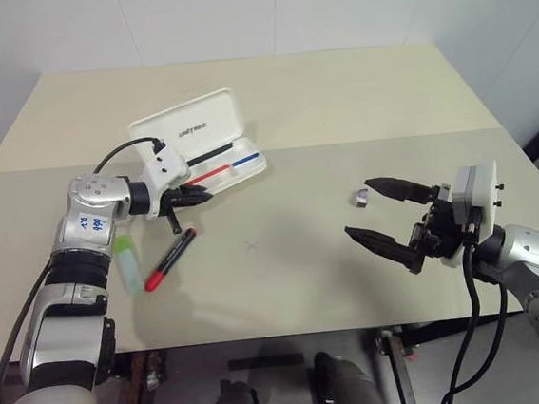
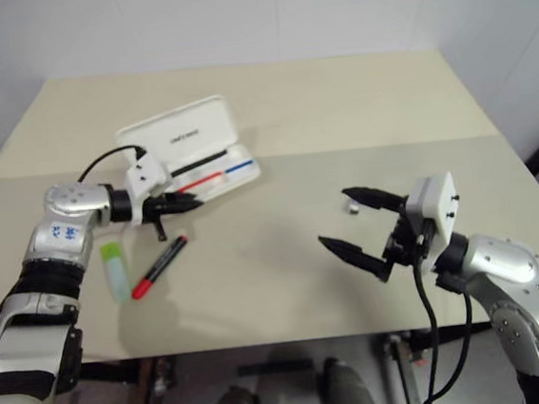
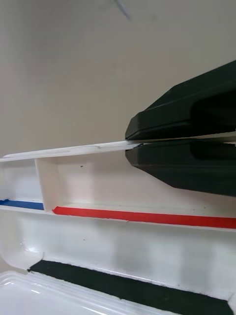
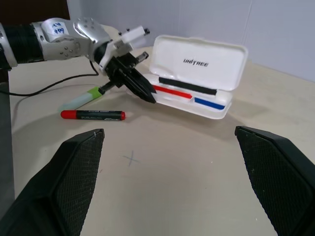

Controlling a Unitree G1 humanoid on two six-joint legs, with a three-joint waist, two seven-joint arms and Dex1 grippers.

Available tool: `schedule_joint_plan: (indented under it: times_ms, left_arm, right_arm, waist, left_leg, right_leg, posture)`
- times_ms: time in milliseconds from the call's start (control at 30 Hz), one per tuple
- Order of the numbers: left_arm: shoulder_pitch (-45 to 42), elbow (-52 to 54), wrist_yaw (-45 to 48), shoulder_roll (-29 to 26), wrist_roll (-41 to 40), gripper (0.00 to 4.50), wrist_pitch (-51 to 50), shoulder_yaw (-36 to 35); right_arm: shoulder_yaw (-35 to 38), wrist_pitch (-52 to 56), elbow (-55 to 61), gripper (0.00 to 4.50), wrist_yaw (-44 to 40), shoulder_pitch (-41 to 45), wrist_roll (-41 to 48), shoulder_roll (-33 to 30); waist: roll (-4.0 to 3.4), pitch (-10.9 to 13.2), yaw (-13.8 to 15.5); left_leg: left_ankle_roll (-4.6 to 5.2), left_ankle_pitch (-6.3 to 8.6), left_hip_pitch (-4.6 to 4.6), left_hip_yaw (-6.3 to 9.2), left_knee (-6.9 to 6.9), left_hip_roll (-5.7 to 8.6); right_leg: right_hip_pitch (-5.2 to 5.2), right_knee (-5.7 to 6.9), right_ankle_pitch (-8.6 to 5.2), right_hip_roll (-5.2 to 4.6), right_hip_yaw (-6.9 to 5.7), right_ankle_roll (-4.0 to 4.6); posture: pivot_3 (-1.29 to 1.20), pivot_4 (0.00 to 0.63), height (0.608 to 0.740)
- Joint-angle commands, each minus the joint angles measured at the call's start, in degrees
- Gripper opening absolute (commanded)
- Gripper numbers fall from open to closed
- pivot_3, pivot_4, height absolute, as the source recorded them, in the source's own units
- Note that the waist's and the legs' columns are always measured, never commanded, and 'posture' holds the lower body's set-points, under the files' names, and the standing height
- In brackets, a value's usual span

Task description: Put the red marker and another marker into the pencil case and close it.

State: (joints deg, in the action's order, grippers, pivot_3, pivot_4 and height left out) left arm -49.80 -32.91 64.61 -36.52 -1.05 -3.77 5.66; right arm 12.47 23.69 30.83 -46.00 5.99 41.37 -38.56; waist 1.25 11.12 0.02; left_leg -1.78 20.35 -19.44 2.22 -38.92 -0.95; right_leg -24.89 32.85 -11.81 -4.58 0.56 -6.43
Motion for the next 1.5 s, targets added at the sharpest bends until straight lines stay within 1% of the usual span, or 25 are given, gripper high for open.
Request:
schedule_joint_plan:
  times_ms: [33,233,367,500,600,733,867,967,1000,1100,1267,1400,1500]
  left_arm:
    - [2.2,9.3,2.2,-0.5,-1.9,0.01,-0.8,0.6]
    - [8.2,23.7,2.1,1.4,-3.3,0.01,-6.7,3.1]
    - [13.0,30.9,2.0,2.1,-3.2,0.01,-7.9,5.6]
    - [16.9,35.7,1.3,2.2,-3.2,0.01,-9.6,7.1]
    - [18.4,37.3,0.8,2.0,-3.0,0.01,-10.1,7.5]
    - [22.4,39.6,-0.9,1.3,-2.3,0.01,-10.1,7.7]
    - [25.2,40.4,-2.3,0.6,-2.1,0.01,-8.9,6.9]
    - [28.0,41.1,-2.5,-0.4,-2.9,0.01,-6.5,5.8]
    - [28.9,40.9,-2.5,-0.9,-3.0,0.01,-5.1,5.6]
    - [30.4,39.7,-2.0,-1.7,-2.9,0.01,-0.7,5.5]
    - [30.3,36.8,-1.9,-2.3,-1.7,0.01,4.3,6.3]
    - [30.2,35.8,-2.7,-2.6,-0.5,1.11,4.2,6.6]
    - [29.8,36.2,-2.9,-2.7,-0.3,2.14,3.0,6.7]
  right_arm:
    - [1.2,-0.7,0.7,4.5,-0.2,0.3,-0.1,-0.6]
    - [3.6,0.2,1.8,4.5,0.2,-1.6,0.9,-1.7]
    - [6.9,0.7,4.6,4.5,-1.7,-7.6,2.8,-3.2]
    - [10.3,0.5,7.3,4.5,-2.1,-12.0,6.1,-2.8]
    - [11.7,0.0,8.3,4.5,-3.1,-14.4,7.3,-2.8]
    - [14.3,-2.3,8.3,4.5,-6.9,-20.6,7.6,-1.7]
    - [14.3,-3.7,8.0,4.5,-7.2,-23.2,6.7,-0.8]
    - [13.5,-4.2,7.6,4.5,-6.3,-23.1,5.8,-0.3]
    - [13.2,-4.2,7.5,4.5,-6.0,-22.8,5.7,-0.3]
    - [12.1,-4.1,7.0,4.5,-5.6,-21.6,5.0,-0.2]
    - [11.0,-4.2,5.9,4.5,-5.5,-19.7,4.2,-0.6]
    - [10.3,-4.2,5.2,4.5,-5.3,-18.4,3.7,-0.8]
    - [10.2,-3.9,4.7,4.5,-5.3,-17.5,3.4,-0.9]
  waist:
    - [0.0,0.0,0.0]
    - [0.0,0.0,0.1]
    - [0.0,0.0,0.2]
    - [0.0,0.0,0.0]
    - [0.0,0.0,0.0]
    - [0.0,0.0,0.1]
    - [0.01,0.0,-0.1]
    - [0.01,0.0,-0.2]
    - [0.01,0.0,-0.2]
    - [0.01,0.0,-0.1]
    - [0.01,0.0,0.0]
    - [0.01,0.0,-0.1]
    - [0.01,0.0,-0.1]
  left_leg:
    - [0.01,0.02,-0.03,-0.01,0.0,0.0]
    - [0.01,0.04,-0.44,-0.02,-0.06,0.0]
    - [0.02,0.04,-0.47,-0.01,-0.09,0.0]
    - [0.02,0.04,-0.46,-0.03,-0.12,0.0]
    - [0.04,0.02,-0.4,-0.06,-0.14,0.0]
    - [0.08,0.0,-0.18,-0.11,-0.13,0.0]
    - [0.08,0.0,0.13,-0.17,-0.1,-0.01]
    - [0.08,0.01,0.28,-0.24,-0.09,-0.03]
    - [0.08,0.0,0.26,-0.24,-0.09,-0.04]
    - [0.08,0.0,0.28,-0.29,-0.1,-0.05]
    - [0.08,-0.02,0.29,-0.29,-0.1,-0.04]
    - [0.08,-0.02,0.27,-0.3,-0.1,-0.03]
    - [0.08,-0.02,0.28,-0.29,-0.1,-0.03]
  right_leg:
    - [-0.03,-0.01,-0.01,0.0,0.0,0.0]
    - [-0.44,0.04,-0.01,0.0,0.01,-0.01]
    - [-0.46,0.07,-0.01,0.0,0.01,-0.01]
    - [-0.46,0.09,-0.01,0.01,0.05,-0.01]
    - [-0.43,0.08,-0.01,0.02,0.1,-0.01]
    - [-0.38,0.09,-0.06,0.04,0.16,0.07]
    - [-0.1,0.09,-0.16,0.04,0.21,0.25]
    - [0.3,0.02,-0.34,0.04,0.24,0.52]
    - [0.3,-0.05,-0.62,0.04,0.24,1.0]
    - [0.29,-0.02,-0.62,0.04,0.27,1.01]
    - [0.3,0.01,-0.62,0.04,0.28,1.01]
    - [0.3,0.01,-0.61,0.04,0.29,0.99]
    - [0.3,0.01,-0.6,0.04,0.29,0.98]
  posture:
    - [0.0,0.15,0.74]
    - [0.0,0.15,0.74]
    - [0.0,0.15,0.74]
    - [0.0,0.15,0.74]
    - [0.0,0.15,0.74]
    - [0.0,0.15,0.74]
    - [0.0,0.15,0.74]
    - [0.0,0.15,0.74]
    - [0.0,0.15,0.74]
    - [0.0,0.15,0.74]
    - [0.0,0.15,0.74]
    - [0.0,0.15,0.74]
    - [0.0,0.15,0.74]
